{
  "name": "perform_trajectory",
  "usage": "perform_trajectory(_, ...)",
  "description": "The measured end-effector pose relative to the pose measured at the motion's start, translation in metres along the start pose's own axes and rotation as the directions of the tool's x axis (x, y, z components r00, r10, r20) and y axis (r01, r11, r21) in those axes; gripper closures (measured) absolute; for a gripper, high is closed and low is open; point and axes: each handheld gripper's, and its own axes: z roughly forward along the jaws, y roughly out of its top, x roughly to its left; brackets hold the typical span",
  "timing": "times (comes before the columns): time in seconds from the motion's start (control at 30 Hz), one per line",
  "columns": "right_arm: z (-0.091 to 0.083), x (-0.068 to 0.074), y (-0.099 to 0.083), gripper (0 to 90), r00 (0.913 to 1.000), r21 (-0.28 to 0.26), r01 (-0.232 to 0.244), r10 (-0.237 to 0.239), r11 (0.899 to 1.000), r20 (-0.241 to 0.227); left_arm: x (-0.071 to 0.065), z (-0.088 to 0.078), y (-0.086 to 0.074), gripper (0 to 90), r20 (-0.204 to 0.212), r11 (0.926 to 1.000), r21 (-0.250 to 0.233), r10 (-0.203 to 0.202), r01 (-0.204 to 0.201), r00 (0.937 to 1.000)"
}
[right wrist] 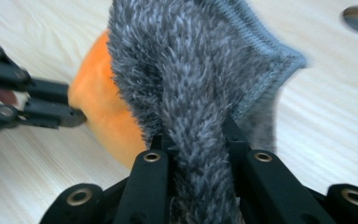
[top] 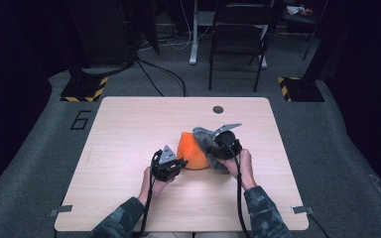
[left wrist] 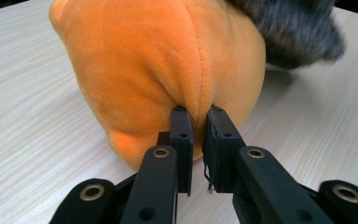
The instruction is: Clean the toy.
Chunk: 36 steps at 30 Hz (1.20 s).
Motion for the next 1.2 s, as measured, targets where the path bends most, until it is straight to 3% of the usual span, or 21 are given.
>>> perform_trajectory(0.17, 0.009, 0.002, -0.005, 77.4, 0.9975, -0.012, 0.016, -0.016, 1.000, 0.069, -0.001, -0.002, 0.001, 72.5, -0.015, 0.9998, 0.000, 0.020, -0.020, 0.9997)
perform_trajectory(0.3, 0.011, -0.004, -0.008, 77.4, 0.9974, -0.029, 0.000, 0.002, 1.000, 0.072, -0.004, 0.000, 0.001, 61.6, -0.030, 0.9994, 0.018, 0.031, -0.030, 0.9991)
perform_trajectory(0.43, 0.012, -0.003, -0.008, 77.3, 0.9978, -0.032, 0.005, -0.003, 0.999, 0.067, -0.008, 0.003, 0.001, 57.6, -0.082, 0.9958, 0.037, 0.086, -0.083, 0.9929)
perform_trajectory(0.5, 0.013, -0.002, -0.008, 77.3, 0.9983, -0.035, 0.006, -0.004, 0.999, 0.058, -0.006, 0.005, -0.001, 60.7, -0.097, 0.9960, 0.036, 0.086, -0.082, 0.9916)
perform_trajectory(0.63, 0.013, 0.002, -0.007, 77.3, 0.9984, -0.035, 0.013, -0.011, 0.999, 0.055, 0.000, 0.007, -0.005, 76.3, -0.082, 0.9995, 0.012, 0.031, -0.030, 0.9962)
perform_trajectory(0.73, 0.013, 0.002, -0.006, 77.1, 0.9982, -0.037, 0.021, -0.019, 0.999, 0.057, -0.001, 0.006, -0.005, 83.4, -0.074, 0.9997, 0.003, 0.024, -0.024, 0.9970)
perform_trajectory(0.9, 0.003, -0.002, -0.003, 76.9, 0.9982, -0.054, 0.008, -0.005, 0.998, 0.060, -0.005, 0.001, 0.002, 85.6, -0.043, 0.9997, 0.001, 0.026, -0.026, 0.9988)
perform_trajectory(0.97, -0.004, 0.000, 0.000, 76.9, 0.9981, -0.075, 0.001, 0.003, 0.997, 0.061, -0.006, -0.002, 0.006, 85.6, -0.011, 1.0000, -0.005, -0.001, 0.001, 0.9999)
perform_trajectory(1.2, -0.020, 0.018, 0.010, 76.9, 0.9980, -0.129, 0.063, -0.062, 0.990, 0.016, -0.012, -0.011, 0.015, 85.9, 0.029, 0.9989, -0.040, -0.024, 0.025, 0.9993)
